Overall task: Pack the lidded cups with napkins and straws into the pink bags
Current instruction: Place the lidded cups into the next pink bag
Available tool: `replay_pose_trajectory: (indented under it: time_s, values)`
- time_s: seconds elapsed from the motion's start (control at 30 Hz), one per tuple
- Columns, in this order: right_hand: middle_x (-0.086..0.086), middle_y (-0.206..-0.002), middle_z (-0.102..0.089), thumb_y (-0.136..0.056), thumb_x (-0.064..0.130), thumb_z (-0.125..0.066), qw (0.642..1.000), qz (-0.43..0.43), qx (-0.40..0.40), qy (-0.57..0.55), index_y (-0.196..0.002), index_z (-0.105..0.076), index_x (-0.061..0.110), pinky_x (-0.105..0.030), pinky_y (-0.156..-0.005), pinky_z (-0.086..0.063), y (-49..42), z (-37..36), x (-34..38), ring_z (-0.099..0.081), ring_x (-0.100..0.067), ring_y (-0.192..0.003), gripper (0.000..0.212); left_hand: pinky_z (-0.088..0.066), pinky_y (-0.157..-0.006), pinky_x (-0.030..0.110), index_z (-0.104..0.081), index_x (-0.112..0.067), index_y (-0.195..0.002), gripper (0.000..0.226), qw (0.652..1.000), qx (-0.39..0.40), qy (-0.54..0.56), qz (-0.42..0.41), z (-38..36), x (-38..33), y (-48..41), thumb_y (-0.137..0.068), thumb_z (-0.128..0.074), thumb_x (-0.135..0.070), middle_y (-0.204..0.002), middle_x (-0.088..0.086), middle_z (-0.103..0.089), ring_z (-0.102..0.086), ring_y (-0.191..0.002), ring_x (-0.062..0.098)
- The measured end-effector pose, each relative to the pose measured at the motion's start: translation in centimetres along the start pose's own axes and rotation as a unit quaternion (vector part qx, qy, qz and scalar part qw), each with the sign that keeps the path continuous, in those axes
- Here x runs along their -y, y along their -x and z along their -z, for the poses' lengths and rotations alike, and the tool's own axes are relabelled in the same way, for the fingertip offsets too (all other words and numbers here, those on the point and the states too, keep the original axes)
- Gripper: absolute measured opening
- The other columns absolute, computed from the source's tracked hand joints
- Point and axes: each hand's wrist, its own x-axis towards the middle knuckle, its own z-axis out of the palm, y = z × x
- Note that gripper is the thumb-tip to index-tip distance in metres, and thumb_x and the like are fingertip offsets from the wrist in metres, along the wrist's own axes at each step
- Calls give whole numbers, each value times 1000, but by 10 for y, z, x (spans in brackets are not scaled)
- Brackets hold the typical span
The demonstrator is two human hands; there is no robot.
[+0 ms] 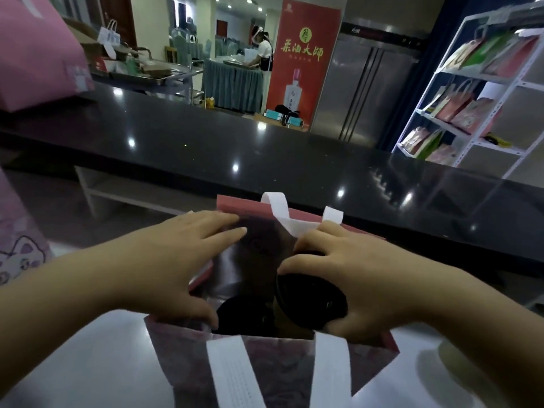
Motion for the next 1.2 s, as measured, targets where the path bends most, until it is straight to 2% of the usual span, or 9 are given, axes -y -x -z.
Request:
replay_pose_trajectory:
  time_s: [0.1, 0.23, 0.3, 0.5, 0.6, 0.77, 0.9, 1.0, 1.2]
  values:
    - [13, -114, -40, -68, 57, -64, 999, 0, 45, 32, -128, -29, 46, -22, -75, -41, -2, 1, -1, -33, -10, -102, 70, 25, -92, 15, 45, -55, -113, 114, 1000, 5, -2, -7, -4, -2, -1, -44, -38, -91, -119, -35, 51, 49, -106, -15]
    - [10, -101, -41, -70, 44, -68, 992, -10, 121, 26, -123, -29, 44, -19, -56, -30, -14, -11, 0, -38, -9, -82, 65, 22, -104, 33, 38, -47, -127, 128, 999, -12, 5, -34, -13, -3, -5, -36, -39, -96, -134, -21, 50, 45, -122, 0]
    - [5, -104, -44, -73, 40, -69, 989, -10, 143, 37, -123, -29, 41, -24, -58, -30, -20, -24, 2, -38, -14, -88, 64, 22, -106, 39, 38, -46, -128, 131, 999, -6, 6, -42, -16, -3, -8, -33, -37, -98, -137, -16, 47, 43, -126, 5]
    - [-5, -117, -45, -74, 34, -69, 983, -8, 181, 41, -128, -30, 35, -34, -68, -41, -35, -52, 7, -45, -27, -102, 66, 20, -106, 43, 36, -45, -129, 132, 998, -18, 10, -66, -20, -1, -8, -30, -31, -100, -139, -15, 47, 41, -128, 8]
    - [-6, -117, -44, -71, 37, -73, 980, 2, 190, 56, -128, -31, 34, -32, -65, -37, -38, -57, 6, -45, -28, -101, 72, 17, -107, 45, 34, -44, -131, 132, 997, -29, 3, -68, -21, 0, -8, -30, -30, -100, -141, -13, 45, 37, -130, 9]
    - [-1, -112, -44, -69, 40, -74, 982, 22, 189, 21, -123, -30, 38, -26, -56, -27, -36, -55, 1, -44, -22, -98, 70, 16, -108, 45, 36, -43, -130, 133, 998, -34, 1, -60, -21, 0, -8, -31, -33, -99, -141, -12, 45, 34, -132, 10]
    - [-1, -116, -43, -68, 38, -76, 978, 26, 206, 10, -124, -30, 37, -30, -65, -33, -35, -60, 3, -45, -25, -101, 72, 16, -108, 45, 36, -41, -130, 133, 998, -33, -2, -56, -23, -1, -8, -32, -33, -97, -141, -10, 45, 37, -130, 9]
    - [-6, -119, -42, -72, 33, -74, 977, 36, 210, 29, -131, -29, 33, -31, -66, -32, -38, -67, 6, -45, -28, -101, 74, 16, -108, 45, 37, -41, -129, 132, 998, -28, -5, -51, -22, -2, -7, -32, -33, -97, -140, -10, 46, 39, -128, 8]
    - [-11, -118, -44, -80, 25, -66, 976, 79, 187, 80, -132, -31, 26, -36, -68, -39, -36, -83, 11, -47, -34, -102, 63, 17, -109, 43, 42, -42, -125, 130, 999, -7, -8, -33, -19, -3, -6, -33, -32, -97, -135, -11, 51, 43, -124, 6]
